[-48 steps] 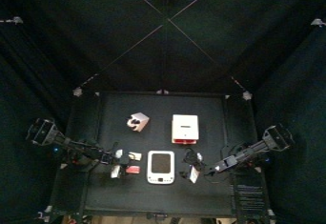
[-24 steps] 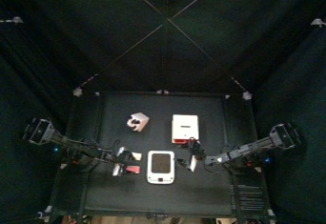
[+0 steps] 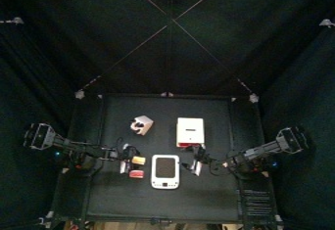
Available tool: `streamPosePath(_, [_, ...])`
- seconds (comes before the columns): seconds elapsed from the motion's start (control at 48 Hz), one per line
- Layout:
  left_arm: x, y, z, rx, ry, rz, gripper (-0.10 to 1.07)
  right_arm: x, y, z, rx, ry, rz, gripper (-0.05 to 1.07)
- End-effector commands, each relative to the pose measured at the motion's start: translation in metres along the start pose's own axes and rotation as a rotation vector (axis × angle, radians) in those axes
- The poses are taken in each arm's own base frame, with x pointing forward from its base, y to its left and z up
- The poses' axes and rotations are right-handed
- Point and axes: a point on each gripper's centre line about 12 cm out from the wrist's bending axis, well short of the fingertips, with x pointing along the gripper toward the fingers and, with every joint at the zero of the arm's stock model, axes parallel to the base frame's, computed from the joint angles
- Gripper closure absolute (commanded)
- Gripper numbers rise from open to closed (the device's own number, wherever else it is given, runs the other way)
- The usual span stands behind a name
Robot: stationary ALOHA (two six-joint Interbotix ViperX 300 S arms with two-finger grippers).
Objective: Grab egg sushi
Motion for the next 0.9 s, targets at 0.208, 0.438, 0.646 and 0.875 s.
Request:
streamPosePath(0.208, [0.001,0.009,-0.013,-0.019,0.044,0.034,0.02,-0.01,0.013,0.015,-0.037,-0.07,0.038,0.02])
streamPosePath(0.438, [0.012,0.013,-0.029,-0.017,0.125,0.046,0.02,-0.011,0.014,0.013,-0.037,-0.072,0.03,0.02])
streamPosePath(0.646, [0.014,0.014,-0.033,-0.008,0.148,0.048,0.02,-0.011,0.013,0.012,-0.034,-0.065,0.029,0.02])
streamPosePath(0.875, [0.016,0.016,-0.035,-0.015,0.168,0.054,0.02,-0.009,0.013,0.009,-0.035,-0.058,0.025,0.02])
